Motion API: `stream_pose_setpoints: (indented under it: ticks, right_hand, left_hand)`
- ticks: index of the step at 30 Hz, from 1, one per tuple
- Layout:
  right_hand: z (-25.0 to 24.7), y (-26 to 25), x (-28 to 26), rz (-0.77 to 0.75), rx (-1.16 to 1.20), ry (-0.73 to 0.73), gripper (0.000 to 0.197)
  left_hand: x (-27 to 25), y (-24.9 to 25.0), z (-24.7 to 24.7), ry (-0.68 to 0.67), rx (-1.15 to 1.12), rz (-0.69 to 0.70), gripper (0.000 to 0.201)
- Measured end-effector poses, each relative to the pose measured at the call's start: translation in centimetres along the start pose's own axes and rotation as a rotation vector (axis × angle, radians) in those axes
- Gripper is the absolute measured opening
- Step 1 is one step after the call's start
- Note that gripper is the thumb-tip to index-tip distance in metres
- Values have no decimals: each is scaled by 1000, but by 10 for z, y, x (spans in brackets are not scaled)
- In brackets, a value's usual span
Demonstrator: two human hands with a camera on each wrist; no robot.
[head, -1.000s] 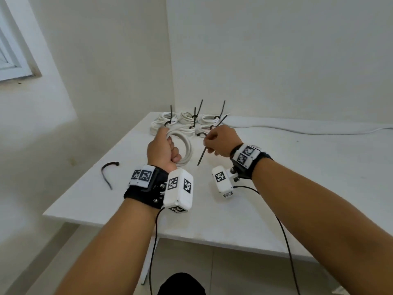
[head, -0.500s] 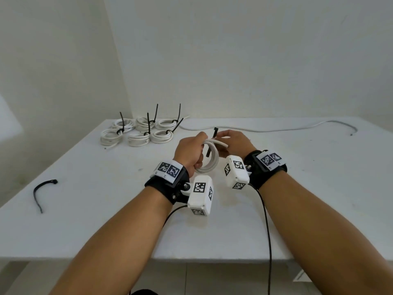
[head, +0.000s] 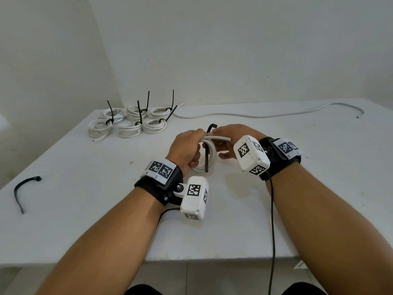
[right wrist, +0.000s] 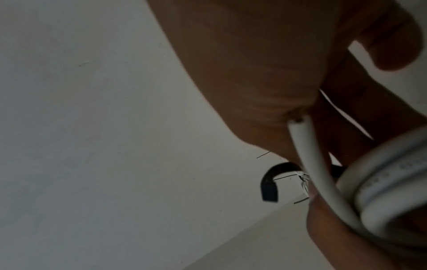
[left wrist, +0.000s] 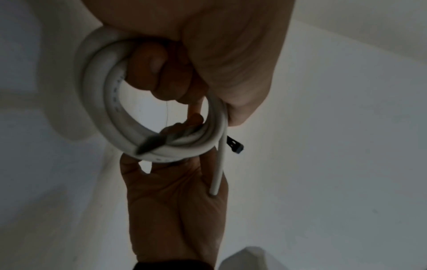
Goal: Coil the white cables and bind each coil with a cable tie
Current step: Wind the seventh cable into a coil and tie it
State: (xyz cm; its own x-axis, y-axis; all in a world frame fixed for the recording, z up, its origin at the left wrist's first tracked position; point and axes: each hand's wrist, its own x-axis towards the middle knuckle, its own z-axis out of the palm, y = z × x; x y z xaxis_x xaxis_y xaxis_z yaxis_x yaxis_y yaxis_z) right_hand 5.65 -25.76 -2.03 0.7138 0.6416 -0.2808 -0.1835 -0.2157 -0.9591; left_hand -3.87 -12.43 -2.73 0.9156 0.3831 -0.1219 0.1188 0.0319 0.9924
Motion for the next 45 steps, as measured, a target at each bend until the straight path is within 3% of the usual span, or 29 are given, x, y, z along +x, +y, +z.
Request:
stream_pose_setpoints:
  ticks: [4,6,10,13,17,19,22,28,33,36,39,41,45]
  right_hand:
    - [0,-1,-7,-13,-67,-19,9]
    - [2,-2,-9,-42,-104,-44,7]
    - [6,0,-9,-124,-26,-72,8]
    - [11,-3,-14,-191,109,-82,9]
    - [19,-12,-25,-419,-224,28,15]
    - [24,-13,-29,-526,-471,78,31]
    - [32,-11,-33,-611,-787,23,47]
    - [40,-9,-31,-702,-902,97,35]
    - [45,-5,-29,-764,-1026,114,27]
    - [45,-5,-23,-872,-928,142,12]
    - [41,-8,-21,-947,-714,289,8]
    - [36,-9,-20,-937,-639,380,9]
    - [32,-8,-21,-845,-507,408,6]
  left_hand:
    - [-3,0,-2,-61,-44,-25,43]
    - [-4,0,-5,-78,-77,-41,47]
    - [-2,1,-10,-95,-140,-48,37]
    - [-1,4,-18,38,-257,-40,26]
    - [4,2,-29,241,-255,-40,32]
    - [4,3,-31,264,-259,-35,27]
    - [2,4,-28,248,-205,-26,18]
    - [-4,8,-21,224,-232,-51,15]
    - [-5,6,-16,237,-350,-100,27]
    - [-2,4,-16,215,-350,-76,24]
    - [-1,2,-13,173,-266,-1,26]
    - [-1,-1,-10,152,-166,78,28]
    - [0,-5,-8,106,-51,125,26]
